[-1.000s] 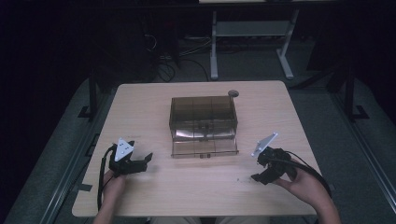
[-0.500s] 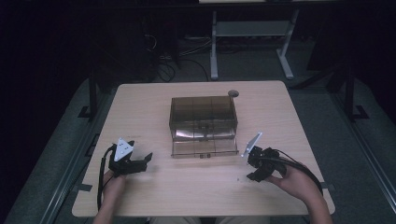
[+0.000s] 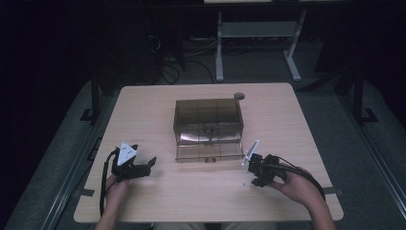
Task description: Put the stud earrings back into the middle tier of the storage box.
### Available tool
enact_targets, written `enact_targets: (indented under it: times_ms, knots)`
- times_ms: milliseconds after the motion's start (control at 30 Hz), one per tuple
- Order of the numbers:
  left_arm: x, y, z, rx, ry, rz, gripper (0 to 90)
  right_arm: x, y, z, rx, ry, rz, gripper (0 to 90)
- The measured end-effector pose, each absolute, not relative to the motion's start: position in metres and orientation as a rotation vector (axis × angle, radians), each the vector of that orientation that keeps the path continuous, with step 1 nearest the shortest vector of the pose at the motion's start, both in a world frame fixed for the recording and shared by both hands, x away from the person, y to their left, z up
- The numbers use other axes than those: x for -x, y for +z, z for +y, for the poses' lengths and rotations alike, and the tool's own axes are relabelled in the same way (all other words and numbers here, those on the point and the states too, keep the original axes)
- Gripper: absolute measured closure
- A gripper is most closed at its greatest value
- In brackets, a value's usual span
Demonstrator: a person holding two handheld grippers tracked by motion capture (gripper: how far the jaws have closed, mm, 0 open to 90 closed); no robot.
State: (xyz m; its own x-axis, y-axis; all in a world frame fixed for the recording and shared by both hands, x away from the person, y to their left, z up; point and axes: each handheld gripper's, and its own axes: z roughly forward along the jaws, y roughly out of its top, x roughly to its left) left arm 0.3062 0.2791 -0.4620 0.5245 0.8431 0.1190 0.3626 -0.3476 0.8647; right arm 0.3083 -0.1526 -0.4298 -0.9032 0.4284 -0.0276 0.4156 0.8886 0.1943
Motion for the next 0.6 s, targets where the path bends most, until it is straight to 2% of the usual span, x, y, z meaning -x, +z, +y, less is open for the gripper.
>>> enact_targets:
  times_ms: [200,600]
  knots:
    - [-0.3063,-0.4620,0.2793,-1.928,0.728,0.985,12.8,-0.3086,-0.4312,-0.1516,-0.664,0.241,2.999,72.6]
    - [-0.3062,-0.4619,0.2793,-1.930,0.728,0.985,12.9,-0.3097,-0.4365,-0.1492,-0.646,0.210,3.022,76.5]
